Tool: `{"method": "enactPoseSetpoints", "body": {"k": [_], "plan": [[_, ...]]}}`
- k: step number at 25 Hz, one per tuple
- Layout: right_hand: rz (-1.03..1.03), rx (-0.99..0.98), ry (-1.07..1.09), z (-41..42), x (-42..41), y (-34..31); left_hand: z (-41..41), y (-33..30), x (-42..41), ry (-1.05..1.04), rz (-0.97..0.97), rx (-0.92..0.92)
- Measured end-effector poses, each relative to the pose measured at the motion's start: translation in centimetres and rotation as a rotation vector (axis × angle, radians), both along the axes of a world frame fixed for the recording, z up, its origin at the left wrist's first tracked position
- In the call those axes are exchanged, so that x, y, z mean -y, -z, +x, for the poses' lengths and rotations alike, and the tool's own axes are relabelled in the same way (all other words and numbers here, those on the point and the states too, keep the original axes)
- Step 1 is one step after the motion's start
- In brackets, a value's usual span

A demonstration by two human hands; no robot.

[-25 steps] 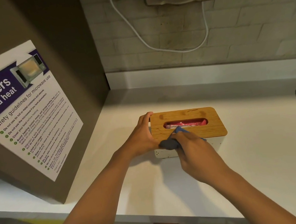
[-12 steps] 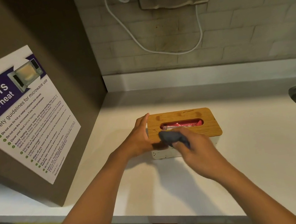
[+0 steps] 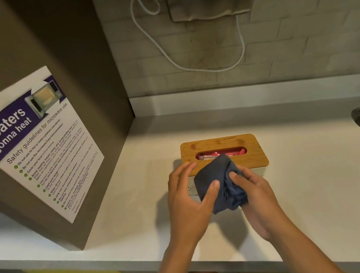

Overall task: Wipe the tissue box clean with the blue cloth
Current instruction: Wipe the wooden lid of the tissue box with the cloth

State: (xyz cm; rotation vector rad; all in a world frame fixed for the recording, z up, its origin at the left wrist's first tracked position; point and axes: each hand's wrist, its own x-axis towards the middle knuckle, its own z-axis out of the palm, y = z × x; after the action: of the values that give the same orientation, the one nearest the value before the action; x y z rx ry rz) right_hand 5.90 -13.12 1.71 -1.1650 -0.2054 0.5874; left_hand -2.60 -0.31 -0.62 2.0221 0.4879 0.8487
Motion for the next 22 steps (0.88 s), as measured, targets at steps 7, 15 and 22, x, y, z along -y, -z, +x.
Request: {"method": "enactPoseSetpoints", "body": {"k": [7,15,22], "plan": [[0.106,-0.103,-0.095,-0.8,-1.1,-0.3,-1.3,-0.4,0.5,0.207,-0.635,-0.013],[-0.721,1.136,0.216,3.0,-0.3,0.6,-1.9,-1.0,-1.7,-0.201,-0.547,0.026],[-0.871,1.251,0.093,6.4,-0.2,3.4,0.2,-2.5,-5.1,-0.089,0.094,-0.092]]}}
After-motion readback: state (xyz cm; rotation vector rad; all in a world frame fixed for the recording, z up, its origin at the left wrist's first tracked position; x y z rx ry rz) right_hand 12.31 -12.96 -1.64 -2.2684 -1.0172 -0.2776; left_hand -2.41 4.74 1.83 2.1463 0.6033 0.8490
